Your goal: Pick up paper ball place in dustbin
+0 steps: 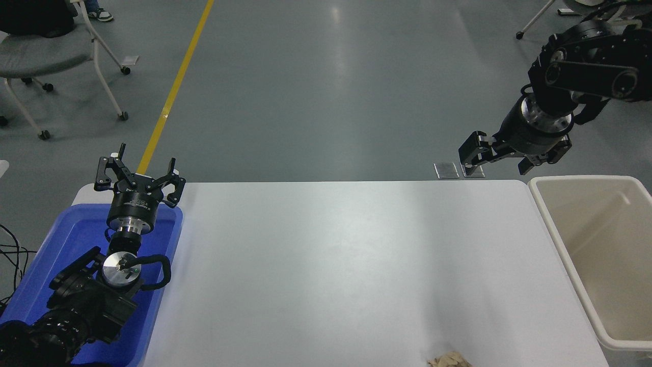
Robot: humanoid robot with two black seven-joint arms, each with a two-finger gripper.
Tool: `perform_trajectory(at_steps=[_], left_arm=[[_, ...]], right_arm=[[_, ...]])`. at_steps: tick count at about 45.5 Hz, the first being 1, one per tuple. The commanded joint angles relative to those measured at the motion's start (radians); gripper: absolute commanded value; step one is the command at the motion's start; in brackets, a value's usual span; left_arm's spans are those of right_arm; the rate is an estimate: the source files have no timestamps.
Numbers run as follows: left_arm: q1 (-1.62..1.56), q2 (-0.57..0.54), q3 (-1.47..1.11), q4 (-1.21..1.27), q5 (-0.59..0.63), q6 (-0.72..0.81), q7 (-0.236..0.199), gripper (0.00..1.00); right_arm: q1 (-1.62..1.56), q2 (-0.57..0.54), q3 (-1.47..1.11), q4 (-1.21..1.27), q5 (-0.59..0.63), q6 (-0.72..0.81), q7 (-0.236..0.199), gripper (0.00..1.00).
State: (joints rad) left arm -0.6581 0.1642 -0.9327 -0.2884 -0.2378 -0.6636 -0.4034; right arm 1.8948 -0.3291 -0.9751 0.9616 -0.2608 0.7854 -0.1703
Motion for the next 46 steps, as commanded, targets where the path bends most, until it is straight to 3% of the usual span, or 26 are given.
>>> perform_trajectory(at_steps=[1,46], left_arm=[[0.0,0.0,0.002,0.0,0.0,0.001,0.0,0.99],[-0.001,0.0,0.0,0.0,0.0,-0.001,0.0,0.99]], right_arm=[[-0.003,0.001,0.0,0.0,0.0,0.0,0.0,1.0],[0.003,0.002,-0.004,0.0,0.0,0.0,0.0,1.0]])
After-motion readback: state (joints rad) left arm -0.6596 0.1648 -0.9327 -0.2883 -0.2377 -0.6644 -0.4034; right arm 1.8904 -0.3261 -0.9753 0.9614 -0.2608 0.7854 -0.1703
